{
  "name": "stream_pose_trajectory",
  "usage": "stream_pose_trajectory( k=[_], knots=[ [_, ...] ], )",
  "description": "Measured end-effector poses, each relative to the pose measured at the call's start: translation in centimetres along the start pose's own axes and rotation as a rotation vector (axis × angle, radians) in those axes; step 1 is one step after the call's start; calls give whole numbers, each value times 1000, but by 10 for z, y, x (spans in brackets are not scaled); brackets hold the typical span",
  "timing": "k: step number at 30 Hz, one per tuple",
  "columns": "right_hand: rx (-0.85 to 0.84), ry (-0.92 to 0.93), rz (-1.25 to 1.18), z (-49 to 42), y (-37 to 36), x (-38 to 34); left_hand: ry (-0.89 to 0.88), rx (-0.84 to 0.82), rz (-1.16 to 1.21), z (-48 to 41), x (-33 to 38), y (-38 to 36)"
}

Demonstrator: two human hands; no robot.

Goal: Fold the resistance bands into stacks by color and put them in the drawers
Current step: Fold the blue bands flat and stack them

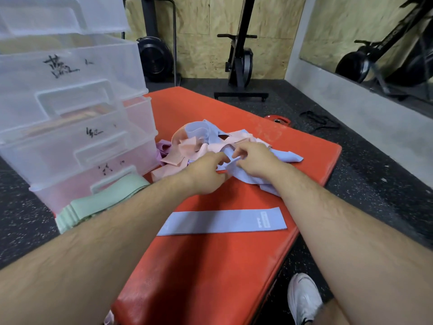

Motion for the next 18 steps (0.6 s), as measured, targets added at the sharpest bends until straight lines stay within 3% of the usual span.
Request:
stream_pose_trajectory(
  k=[6, 12, 16, 18],
  knots=[
    [159, -51, -291, 9, 49, -2, 26, 171, 320, 8, 18, 27],
    [625, -55, -505, 40, 127, -15, -20, 389, 750, 28, 46, 59],
    [546, 103, -521, 58, 131, -54, 59, 377, 1018, 34, 46, 63],
    [440, 183, -473, 67, 116, -74, 82, 347, 1014, 38, 46, 64]
  ],
)
Point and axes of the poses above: each hand's wrist, its own z-axis away from the middle knuckle, its own y-axis out of the back of the hand, x = y × z, the point moved 8 cm from there along -z, towards the middle knuckle, and after that the axes turned 15 degrees about z, right-handed, at the moved point
